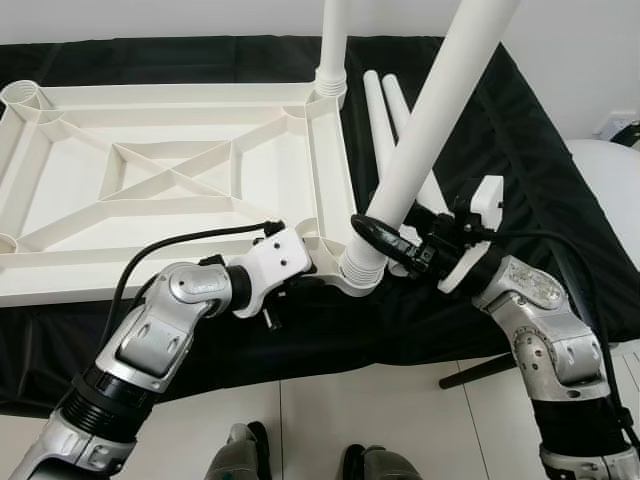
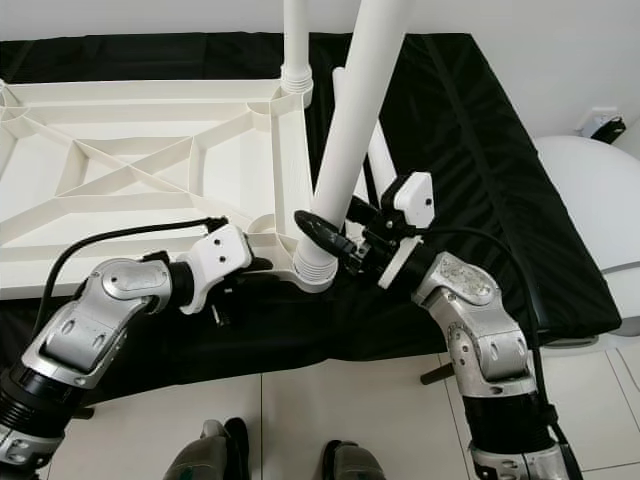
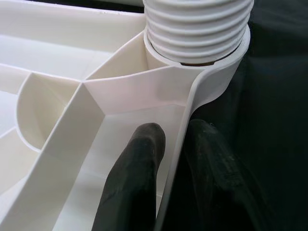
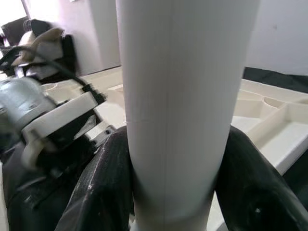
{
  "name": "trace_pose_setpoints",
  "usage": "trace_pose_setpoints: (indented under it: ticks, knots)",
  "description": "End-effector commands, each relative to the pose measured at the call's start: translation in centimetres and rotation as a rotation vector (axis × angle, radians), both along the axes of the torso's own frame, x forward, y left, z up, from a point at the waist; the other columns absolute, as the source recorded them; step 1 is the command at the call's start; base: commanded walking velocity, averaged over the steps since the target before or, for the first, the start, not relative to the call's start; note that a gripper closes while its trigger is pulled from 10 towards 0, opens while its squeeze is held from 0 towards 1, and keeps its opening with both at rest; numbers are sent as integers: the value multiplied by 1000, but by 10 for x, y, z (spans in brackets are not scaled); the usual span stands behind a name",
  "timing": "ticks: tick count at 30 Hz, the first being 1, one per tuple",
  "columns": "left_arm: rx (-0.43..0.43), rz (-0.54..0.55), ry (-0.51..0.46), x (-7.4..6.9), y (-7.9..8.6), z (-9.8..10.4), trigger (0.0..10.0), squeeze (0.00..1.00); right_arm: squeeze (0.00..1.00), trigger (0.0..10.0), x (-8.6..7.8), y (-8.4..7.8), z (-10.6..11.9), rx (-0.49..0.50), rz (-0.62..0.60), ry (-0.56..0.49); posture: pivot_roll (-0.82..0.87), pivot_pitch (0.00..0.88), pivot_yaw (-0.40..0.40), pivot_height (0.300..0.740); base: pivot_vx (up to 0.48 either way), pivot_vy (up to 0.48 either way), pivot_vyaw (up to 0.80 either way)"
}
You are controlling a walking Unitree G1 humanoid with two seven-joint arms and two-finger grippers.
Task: Building children table
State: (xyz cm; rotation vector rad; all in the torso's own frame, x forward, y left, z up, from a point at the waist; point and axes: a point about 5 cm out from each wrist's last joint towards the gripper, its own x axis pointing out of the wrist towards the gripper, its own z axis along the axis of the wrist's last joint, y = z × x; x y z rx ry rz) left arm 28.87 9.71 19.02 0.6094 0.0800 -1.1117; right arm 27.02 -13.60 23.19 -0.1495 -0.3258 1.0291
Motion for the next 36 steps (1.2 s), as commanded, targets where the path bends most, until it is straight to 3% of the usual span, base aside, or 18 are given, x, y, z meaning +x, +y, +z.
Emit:
trace_pose_setpoints:
  ticks: [1, 11, 25, 36]
  knots:
    - [-6, -53, 15, -6, -2, 1, 10000, 0, 0, 10000, 0, -6, -24, -73, -17, 102, -24, 257, -16, 740, 0, 0, 0]
    - [-6, -59, 13, -6, -3, 3, 10000, 0, 0, 10000, -8, -1, -36, -137, 70, 102, -26, 255, -12, 740, 0, 0, 0]
    - [-10, -57, 13, -8, -3, 4, 10000, 0, 0, 10000, 5, 6, -43, -195, 87, 129, -23, 264, -14, 740, 0, 0, 0]
    - [-14, -49, 13, -10, -2, 6, 10000, 0, 0, 10000, 12, 14, -53, -179, 67, 156, -14, 281, -19, 740, 0, 0, 0]
